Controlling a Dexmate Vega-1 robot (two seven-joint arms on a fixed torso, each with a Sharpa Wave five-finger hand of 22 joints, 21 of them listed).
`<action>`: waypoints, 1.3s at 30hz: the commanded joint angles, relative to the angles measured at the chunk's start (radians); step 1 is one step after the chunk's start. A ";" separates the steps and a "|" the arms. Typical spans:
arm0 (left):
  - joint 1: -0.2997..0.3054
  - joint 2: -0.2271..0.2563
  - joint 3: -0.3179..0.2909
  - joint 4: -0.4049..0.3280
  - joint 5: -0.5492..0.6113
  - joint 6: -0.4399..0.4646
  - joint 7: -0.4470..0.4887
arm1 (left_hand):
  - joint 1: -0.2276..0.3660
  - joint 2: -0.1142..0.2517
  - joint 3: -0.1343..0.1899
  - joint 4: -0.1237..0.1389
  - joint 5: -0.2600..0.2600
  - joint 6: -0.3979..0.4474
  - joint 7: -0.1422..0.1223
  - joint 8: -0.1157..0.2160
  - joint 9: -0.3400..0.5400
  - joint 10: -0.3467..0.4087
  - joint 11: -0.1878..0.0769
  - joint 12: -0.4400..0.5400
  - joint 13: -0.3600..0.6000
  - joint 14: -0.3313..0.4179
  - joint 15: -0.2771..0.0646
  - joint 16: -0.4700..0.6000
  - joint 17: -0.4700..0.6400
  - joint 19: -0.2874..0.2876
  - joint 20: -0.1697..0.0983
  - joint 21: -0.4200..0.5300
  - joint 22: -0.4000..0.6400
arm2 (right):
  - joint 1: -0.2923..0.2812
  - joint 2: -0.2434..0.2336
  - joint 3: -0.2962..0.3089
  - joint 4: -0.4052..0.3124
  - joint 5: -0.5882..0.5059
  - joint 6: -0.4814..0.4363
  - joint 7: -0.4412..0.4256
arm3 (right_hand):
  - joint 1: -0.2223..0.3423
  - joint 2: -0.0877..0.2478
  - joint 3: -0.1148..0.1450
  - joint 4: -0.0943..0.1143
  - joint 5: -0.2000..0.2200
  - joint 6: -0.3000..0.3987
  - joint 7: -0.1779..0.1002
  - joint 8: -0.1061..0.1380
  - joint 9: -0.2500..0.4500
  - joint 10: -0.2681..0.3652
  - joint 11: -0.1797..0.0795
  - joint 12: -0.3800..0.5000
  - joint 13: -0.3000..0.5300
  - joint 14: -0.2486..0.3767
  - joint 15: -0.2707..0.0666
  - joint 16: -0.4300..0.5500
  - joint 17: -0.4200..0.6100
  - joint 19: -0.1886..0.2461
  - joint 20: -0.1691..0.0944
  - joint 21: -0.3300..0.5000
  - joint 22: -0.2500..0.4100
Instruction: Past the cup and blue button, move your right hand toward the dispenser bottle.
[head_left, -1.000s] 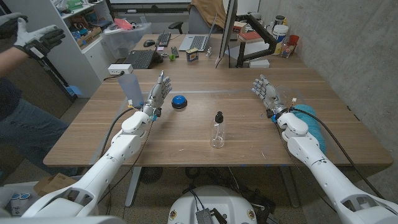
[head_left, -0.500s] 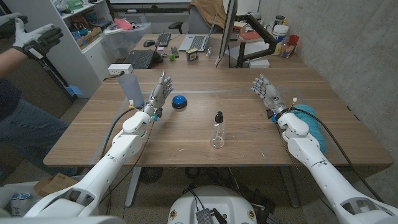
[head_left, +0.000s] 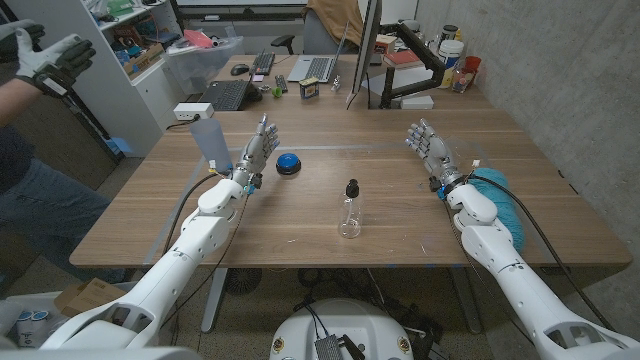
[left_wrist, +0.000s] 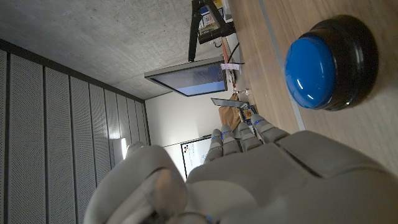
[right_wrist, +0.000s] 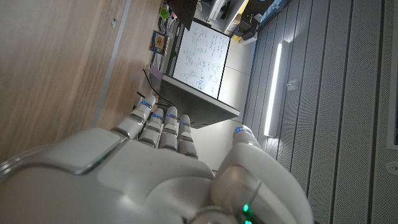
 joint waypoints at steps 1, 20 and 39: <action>-0.001 -0.003 0.003 -0.008 0.004 0.010 0.006 | 0.012 0.004 -0.007 0.000 0.004 0.008 0.000 0.006 0.005 0.008 -0.004 0.004 0.003 -0.004 0.004 0.004 0.002 0.002 -0.007 0.003 0.006 | 0.005 0.031 0.022 0.067 0.025 0.118 0.066 | 0.016 0.002 0.003 -0.009 0.004 0.012 -0.011 0.007 0.002 0.010 -0.004 0.004 0.001 0.020 -0.007 0.013 0.001 0.013 0.002 0.000 0.003; 0.007 -0.001 0.008 -0.029 0.006 0.025 0.012 | 0.016 0.010 -0.010 -0.001 0.004 0.016 0.001 0.007 0.005 0.012 0.000 0.005 0.003 0.000 0.006 0.005 0.002 0.002 -0.002 0.003 0.006 | -0.002 0.044 0.035 0.083 0.047 0.183 0.108 | 0.026 -0.012 -0.001 -0.024 0.004 0.030 -0.028 0.010 0.002 0.018 -0.016 0.005 0.002 0.031 -0.017 0.012 0.000 0.014 0.006 -0.004 0.002; 0.026 0.019 0.005 -0.073 0.010 0.045 0.035 | 0.020 0.014 -0.014 -0.001 0.004 0.019 0.002 0.007 0.005 0.014 -0.003 0.006 0.003 0.001 0.007 0.005 0.002 0.001 0.001 0.003 0.006 | -0.041 0.017 0.047 0.009 0.044 0.206 0.121 | 0.031 -0.016 -0.001 -0.032 0.006 0.036 -0.037 0.008 0.003 0.025 -0.020 0.006 0.002 0.037 -0.020 0.010 0.000 0.011 0.011 -0.008 0.002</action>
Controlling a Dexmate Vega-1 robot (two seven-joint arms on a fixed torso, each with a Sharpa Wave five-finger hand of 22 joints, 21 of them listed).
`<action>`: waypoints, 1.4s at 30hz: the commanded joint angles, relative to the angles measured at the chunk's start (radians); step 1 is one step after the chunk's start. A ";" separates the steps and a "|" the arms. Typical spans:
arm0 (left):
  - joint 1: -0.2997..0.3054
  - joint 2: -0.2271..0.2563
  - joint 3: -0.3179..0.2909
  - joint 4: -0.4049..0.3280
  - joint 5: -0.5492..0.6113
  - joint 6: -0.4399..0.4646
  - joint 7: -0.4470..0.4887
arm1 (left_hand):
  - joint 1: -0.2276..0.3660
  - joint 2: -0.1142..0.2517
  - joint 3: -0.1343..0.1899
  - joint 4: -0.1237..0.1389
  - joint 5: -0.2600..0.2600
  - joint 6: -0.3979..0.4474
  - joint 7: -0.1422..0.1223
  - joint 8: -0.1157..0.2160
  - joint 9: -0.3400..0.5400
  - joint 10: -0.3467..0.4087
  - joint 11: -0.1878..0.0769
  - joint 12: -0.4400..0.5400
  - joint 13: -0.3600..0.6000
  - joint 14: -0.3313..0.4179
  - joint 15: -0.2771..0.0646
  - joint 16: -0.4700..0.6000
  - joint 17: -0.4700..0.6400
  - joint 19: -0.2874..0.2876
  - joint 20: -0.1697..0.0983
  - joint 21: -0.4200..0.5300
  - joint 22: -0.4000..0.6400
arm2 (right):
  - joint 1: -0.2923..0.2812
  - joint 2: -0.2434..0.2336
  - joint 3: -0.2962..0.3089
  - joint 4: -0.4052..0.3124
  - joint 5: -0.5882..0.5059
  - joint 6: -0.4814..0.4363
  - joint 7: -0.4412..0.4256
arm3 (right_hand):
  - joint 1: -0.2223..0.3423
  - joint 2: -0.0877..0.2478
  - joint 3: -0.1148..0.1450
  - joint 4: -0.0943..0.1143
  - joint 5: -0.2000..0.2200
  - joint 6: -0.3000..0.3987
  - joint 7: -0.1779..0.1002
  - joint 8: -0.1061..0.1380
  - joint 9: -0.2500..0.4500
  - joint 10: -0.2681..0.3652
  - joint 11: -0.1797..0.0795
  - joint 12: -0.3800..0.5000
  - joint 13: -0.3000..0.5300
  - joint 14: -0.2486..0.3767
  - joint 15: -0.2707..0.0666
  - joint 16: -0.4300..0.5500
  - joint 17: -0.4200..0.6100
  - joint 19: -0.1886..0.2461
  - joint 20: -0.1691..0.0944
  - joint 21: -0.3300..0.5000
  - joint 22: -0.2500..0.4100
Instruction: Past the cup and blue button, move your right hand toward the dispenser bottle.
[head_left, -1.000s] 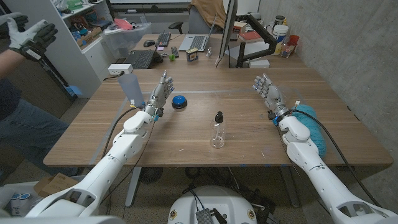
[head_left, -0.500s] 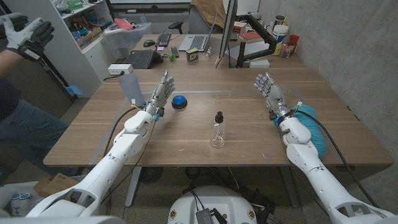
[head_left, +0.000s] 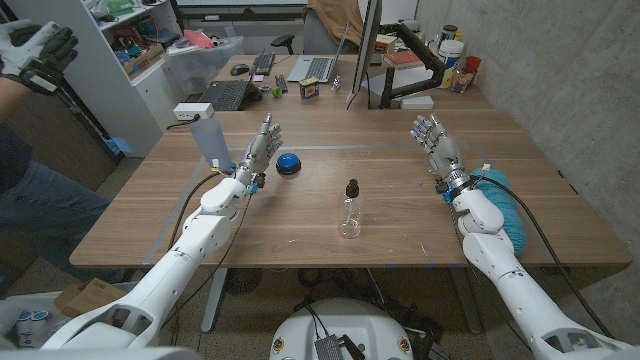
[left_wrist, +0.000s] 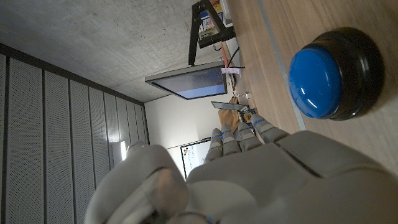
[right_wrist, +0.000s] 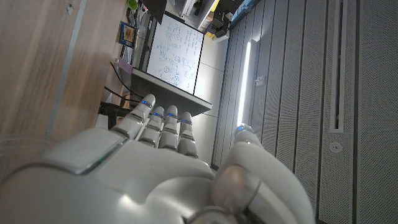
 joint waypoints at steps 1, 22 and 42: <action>0.017 0.013 -0.003 -0.030 0.002 0.012 0.015 | 0.011 0.005 -0.007 -0.002 0.004 0.009 0.001 0.003 0.005 0.007 0.002 0.006 0.003 -0.002 0.003 0.006 0.003 0.000 0.001 0.003 0.006 | -0.019 -0.010 0.007 -0.034 0.004 0.019 0.012 | 0.011 -0.004 0.002 -0.008 0.006 0.006 -0.007 0.008 0.003 0.007 -0.002 0.006 0.002 0.006 0.003 0.003 0.002 0.006 0.006 -0.003 0.002; 0.022 0.032 0.005 -0.049 0.005 0.028 0.012 | 0.014 0.009 -0.011 -0.003 0.003 0.014 -0.001 0.003 0.005 0.007 0.002 0.006 0.003 0.001 0.003 0.006 0.003 0.001 0.005 0.004 0.006 | -0.041 -0.016 0.005 -0.085 0.003 0.045 0.027 | 0.009 -0.003 0.001 -0.009 0.006 0.001 -0.005 0.004 0.003 0.005 -0.001 0.003 0.003 0.005 0.007 0.001 0.004 0.004 0.011 -0.006 0.003; 0.018 0.035 0.007 -0.050 0.007 0.026 0.012 | 0.017 0.012 -0.015 -0.003 0.003 0.015 -0.001 0.003 0.005 0.007 0.000 0.005 0.003 0.001 0.004 0.005 0.003 0.002 0.005 0.004 0.006 | -0.069 -0.026 0.001 -0.137 -0.013 0.073 0.027 | 0.007 -0.003 0.000 -0.010 0.005 0.001 -0.007 0.002 0.003 0.009 0.000 0.003 0.003 0.005 0.008 0.000 0.004 0.003 0.013 -0.007 0.003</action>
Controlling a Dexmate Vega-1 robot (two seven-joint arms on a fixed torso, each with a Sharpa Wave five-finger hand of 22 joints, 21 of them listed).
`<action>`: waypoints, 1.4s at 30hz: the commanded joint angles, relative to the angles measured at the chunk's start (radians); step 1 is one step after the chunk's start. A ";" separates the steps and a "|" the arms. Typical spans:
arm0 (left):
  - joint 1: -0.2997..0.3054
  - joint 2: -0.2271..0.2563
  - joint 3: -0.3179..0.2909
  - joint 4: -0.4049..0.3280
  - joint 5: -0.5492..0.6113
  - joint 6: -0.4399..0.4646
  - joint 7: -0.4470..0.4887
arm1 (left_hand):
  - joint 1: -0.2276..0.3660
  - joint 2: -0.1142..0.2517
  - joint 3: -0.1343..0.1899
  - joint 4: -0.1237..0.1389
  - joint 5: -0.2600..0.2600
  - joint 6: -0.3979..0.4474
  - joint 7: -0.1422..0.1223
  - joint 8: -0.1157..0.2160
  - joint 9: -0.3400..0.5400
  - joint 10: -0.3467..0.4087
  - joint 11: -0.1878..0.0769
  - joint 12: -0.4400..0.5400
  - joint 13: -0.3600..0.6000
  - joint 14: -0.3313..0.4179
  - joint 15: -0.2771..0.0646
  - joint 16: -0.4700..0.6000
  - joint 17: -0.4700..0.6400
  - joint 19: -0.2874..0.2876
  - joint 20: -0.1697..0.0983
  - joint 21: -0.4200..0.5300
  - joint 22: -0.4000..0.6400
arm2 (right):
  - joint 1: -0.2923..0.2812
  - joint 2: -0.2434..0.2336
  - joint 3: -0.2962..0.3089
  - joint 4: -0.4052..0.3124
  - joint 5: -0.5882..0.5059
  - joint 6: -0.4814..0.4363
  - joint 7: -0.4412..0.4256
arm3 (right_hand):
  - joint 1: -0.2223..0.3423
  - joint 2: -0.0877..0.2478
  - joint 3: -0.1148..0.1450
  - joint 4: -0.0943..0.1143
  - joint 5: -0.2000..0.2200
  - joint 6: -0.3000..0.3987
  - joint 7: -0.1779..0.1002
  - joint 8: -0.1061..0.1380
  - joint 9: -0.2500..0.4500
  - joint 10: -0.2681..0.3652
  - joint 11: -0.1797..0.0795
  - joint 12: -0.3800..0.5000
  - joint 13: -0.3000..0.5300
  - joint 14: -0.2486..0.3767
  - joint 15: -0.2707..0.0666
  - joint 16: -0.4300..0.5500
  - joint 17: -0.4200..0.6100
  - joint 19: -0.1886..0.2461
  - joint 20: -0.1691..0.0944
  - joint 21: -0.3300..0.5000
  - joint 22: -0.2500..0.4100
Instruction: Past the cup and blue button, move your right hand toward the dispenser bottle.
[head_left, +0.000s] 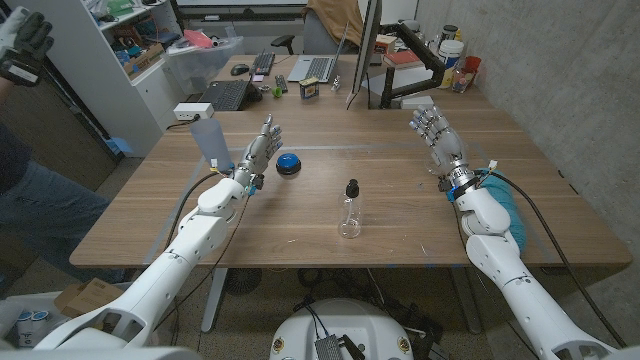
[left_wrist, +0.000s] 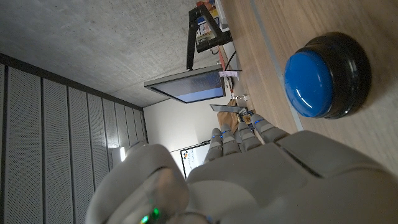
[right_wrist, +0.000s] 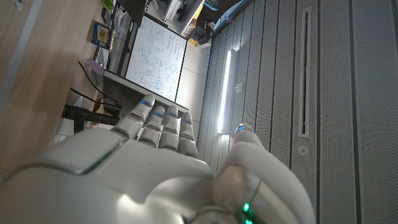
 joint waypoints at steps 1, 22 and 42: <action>-0.003 0.003 0.002 -0.004 0.003 0.001 0.003 | 0.010 0.005 -0.004 -0.001 0.003 0.009 0.004 0.003 0.005 0.008 0.001 0.006 0.003 0.001 0.004 0.006 0.003 -0.002 0.002 0.004 0.006 | -0.015 -0.007 -0.003 -0.028 -0.014 0.022 0.004 | 0.003 0.001 0.003 -0.003 0.005 0.002 -0.007 0.002 0.004 0.009 0.000 0.003 0.003 0.002 0.004 0.000 0.002 0.002 0.004 -0.004 0.003; -0.030 -0.001 0.017 0.020 0.016 0.014 -0.005 | 0.012 0.007 -0.008 -0.001 0.002 0.012 0.003 0.003 0.006 0.008 0.003 0.005 0.003 0.001 0.006 0.005 0.003 -0.006 0.005 0.003 0.006 | -0.027 -0.025 -0.002 -0.067 -0.059 0.053 -0.011 | 0.002 0.003 0.002 -0.004 0.005 0.003 -0.007 0.001 0.004 0.013 0.001 0.004 0.003 0.004 0.003 0.000 0.002 0.002 0.006 -0.004 0.003; -0.046 -0.004 0.022 0.035 0.024 0.013 -0.009 | 0.015 0.010 -0.013 -0.001 0.002 0.016 0.004 0.003 0.006 0.008 0.006 0.005 0.003 0.000 0.006 0.005 0.003 -0.006 0.004 0.003 0.006 | -0.044 -0.033 -0.004 -0.094 -0.055 0.108 0.008 | 0.001 0.003 0.002 -0.007 0.005 0.010 -0.007 0.002 0.004 0.021 0.002 0.005 0.003 0.012 0.001 0.001 0.002 0.005 0.005 -0.004 0.003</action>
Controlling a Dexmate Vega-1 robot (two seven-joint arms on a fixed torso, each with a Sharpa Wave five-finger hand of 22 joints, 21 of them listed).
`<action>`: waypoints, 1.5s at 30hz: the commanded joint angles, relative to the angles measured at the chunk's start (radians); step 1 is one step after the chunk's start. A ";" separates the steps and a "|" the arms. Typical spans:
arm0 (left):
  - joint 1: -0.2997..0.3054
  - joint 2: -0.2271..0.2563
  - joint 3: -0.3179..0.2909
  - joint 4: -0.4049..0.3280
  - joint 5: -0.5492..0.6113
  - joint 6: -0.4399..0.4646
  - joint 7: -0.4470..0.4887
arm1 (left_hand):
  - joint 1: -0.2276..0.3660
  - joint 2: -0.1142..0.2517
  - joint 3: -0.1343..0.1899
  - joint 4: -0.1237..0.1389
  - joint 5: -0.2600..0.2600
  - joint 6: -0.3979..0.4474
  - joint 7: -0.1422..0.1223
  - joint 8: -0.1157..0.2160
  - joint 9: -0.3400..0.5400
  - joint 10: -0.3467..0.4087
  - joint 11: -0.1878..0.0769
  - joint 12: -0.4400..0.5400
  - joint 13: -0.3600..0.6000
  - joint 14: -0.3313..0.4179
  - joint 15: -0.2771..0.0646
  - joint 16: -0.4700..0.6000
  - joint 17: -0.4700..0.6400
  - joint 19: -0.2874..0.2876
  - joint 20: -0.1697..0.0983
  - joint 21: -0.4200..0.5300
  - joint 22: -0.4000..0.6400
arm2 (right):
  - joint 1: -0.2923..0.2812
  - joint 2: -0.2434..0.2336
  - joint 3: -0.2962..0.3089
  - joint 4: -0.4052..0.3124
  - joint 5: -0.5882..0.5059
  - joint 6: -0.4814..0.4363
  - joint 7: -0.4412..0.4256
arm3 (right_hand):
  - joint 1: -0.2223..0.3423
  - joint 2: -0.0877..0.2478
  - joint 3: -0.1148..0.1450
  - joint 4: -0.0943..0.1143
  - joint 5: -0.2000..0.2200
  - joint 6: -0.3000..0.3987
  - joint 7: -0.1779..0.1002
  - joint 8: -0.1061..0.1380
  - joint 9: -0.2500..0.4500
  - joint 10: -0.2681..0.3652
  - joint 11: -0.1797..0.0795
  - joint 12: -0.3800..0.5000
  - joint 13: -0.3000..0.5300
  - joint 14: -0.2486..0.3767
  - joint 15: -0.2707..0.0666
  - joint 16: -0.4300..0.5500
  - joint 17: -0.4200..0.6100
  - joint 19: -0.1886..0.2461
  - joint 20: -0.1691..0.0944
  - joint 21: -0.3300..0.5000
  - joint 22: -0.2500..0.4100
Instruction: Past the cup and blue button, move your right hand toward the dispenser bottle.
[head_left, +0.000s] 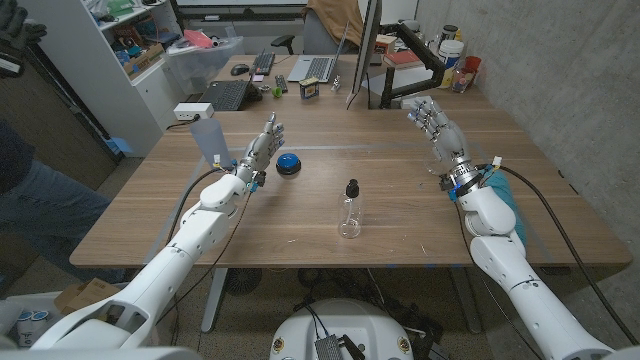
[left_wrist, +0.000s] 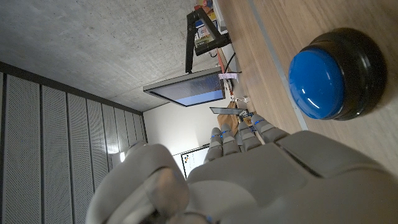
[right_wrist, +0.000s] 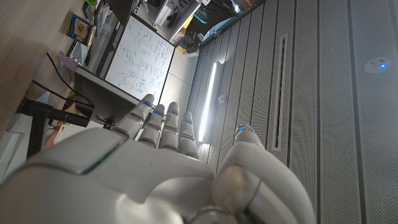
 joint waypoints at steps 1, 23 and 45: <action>-0.010 -0.003 0.003 0.011 0.004 0.001 -0.004 | 0.011 0.006 -0.006 0.000 0.002 0.005 0.004 0.003 0.006 0.008 0.007 0.005 0.003 0.001 0.006 0.005 0.003 -0.003 0.001 0.003 0.001 | -0.007 -0.003 -0.003 -0.015 0.015 0.031 0.022 | 0.001 0.003 0.002 -0.007 0.005 0.006 -0.003 0.002 0.004 0.007 0.001 0.006 0.003 0.012 0.000 0.001 0.002 0.005 0.005 -0.001 0.003; -0.027 -0.010 0.008 0.032 0.009 0.005 -0.011 | 0.013 0.009 -0.011 0.000 0.001 0.008 0.004 0.003 0.006 0.007 0.004 0.005 0.004 0.001 0.007 0.005 0.003 -0.003 0.002 0.003 0.001 | -0.011 -0.014 -0.014 -0.052 0.011 0.081 0.055 | 0.000 0.003 0.000 -0.009 0.005 0.012 -0.005 0.003 0.004 0.009 0.000 0.005 0.004 0.012 0.001 0.000 0.002 0.005 0.009 -0.002 0.003; -0.035 -0.009 0.013 0.033 0.020 0.012 -0.014 | 0.015 0.013 -0.016 0.000 0.001 0.009 0.002 0.003 0.006 0.007 0.002 0.004 0.004 0.001 0.006 0.005 0.003 -0.005 0.007 0.003 0.001 | -0.023 -0.030 -0.018 -0.094 -0.016 0.128 0.064 | 0.002 0.002 0.000 -0.013 0.005 0.016 -0.006 0.003 0.004 0.010 -0.002 0.004 0.004 0.012 0.003 -0.001 0.002 0.003 0.012 -0.003 0.003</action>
